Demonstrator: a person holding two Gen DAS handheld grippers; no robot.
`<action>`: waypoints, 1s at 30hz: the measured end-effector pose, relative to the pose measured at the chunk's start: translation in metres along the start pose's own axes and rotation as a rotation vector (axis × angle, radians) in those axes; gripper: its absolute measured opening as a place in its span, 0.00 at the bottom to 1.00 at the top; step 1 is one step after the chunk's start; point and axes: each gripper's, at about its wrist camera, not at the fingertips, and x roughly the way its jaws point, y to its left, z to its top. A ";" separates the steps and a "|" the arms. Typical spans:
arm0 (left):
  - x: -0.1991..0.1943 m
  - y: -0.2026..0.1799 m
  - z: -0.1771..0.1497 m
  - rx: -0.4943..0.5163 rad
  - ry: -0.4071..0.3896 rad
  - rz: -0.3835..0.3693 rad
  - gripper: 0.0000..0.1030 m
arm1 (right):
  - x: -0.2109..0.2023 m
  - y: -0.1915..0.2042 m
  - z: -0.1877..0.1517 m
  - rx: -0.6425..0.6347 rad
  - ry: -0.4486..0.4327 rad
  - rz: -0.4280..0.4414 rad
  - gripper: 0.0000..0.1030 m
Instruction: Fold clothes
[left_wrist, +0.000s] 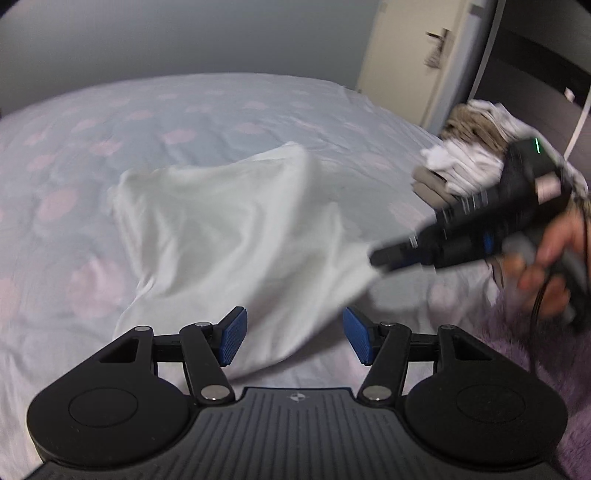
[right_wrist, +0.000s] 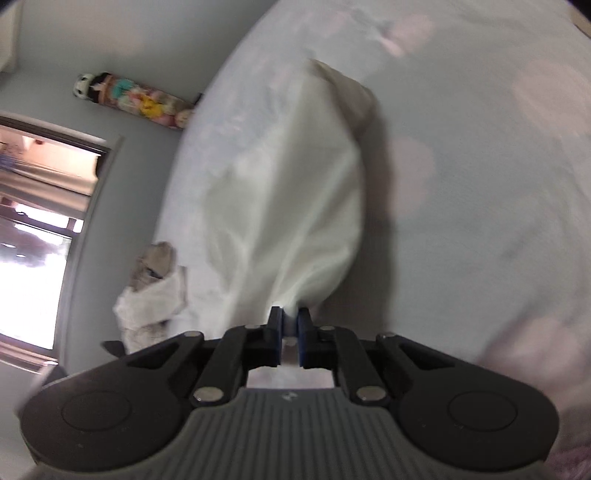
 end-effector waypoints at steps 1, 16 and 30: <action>0.001 -0.004 0.001 0.014 -0.014 0.006 0.54 | -0.001 0.009 0.003 -0.012 0.001 0.005 0.09; 0.034 -0.017 0.003 0.115 -0.016 0.191 0.10 | -0.013 0.068 0.021 -0.077 0.010 0.065 0.09; 0.038 0.000 0.028 0.112 0.055 0.097 0.03 | -0.032 0.103 0.000 -0.662 -0.009 -0.227 0.28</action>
